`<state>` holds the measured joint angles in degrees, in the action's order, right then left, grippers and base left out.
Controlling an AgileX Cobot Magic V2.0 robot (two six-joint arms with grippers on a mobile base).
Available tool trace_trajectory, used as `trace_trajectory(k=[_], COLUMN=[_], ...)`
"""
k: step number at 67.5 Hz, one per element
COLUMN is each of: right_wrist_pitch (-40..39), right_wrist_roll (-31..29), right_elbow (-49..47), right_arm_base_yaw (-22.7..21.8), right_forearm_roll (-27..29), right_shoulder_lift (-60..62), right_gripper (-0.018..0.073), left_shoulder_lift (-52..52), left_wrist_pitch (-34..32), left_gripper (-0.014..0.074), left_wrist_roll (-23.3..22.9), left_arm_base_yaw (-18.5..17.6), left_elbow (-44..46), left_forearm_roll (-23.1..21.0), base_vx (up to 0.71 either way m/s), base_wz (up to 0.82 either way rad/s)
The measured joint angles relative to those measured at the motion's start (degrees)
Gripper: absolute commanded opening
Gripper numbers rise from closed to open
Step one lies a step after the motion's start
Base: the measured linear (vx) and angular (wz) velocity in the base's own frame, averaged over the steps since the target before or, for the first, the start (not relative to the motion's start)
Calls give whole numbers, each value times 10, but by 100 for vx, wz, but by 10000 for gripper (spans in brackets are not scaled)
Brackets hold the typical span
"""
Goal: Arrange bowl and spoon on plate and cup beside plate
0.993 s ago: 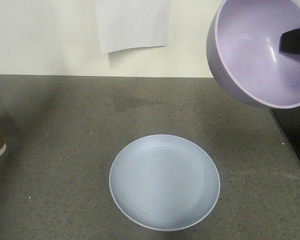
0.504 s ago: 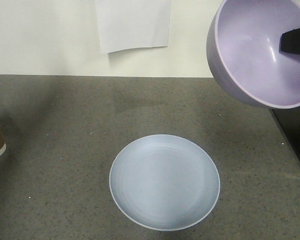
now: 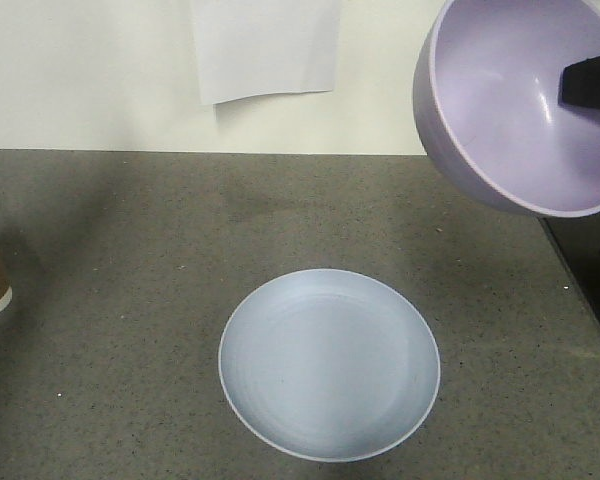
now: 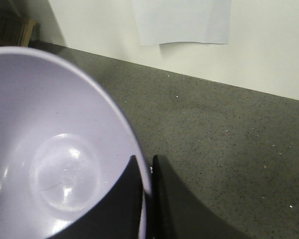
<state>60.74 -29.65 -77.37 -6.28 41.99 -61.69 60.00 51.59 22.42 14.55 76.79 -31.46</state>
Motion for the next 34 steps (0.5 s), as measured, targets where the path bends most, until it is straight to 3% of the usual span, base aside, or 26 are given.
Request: trace_trajectory(k=[34], right_wrist_pitch=[0], right_wrist_roll=[0], right_elbow=[0], right_arm_base_yaw=[0], right_forearm_roll=[0], right_shoulder_lift=[0], right_gripper=[-6], left_shoulder_lift=[0], left_wrist_pitch=[0], left_gripper=[-6], left_wrist_roll=[0], left_arm_base_yaw=[0], left_elbow=[0], left_forearm_roll=[0], base_vx=[0], base_wz=[0])
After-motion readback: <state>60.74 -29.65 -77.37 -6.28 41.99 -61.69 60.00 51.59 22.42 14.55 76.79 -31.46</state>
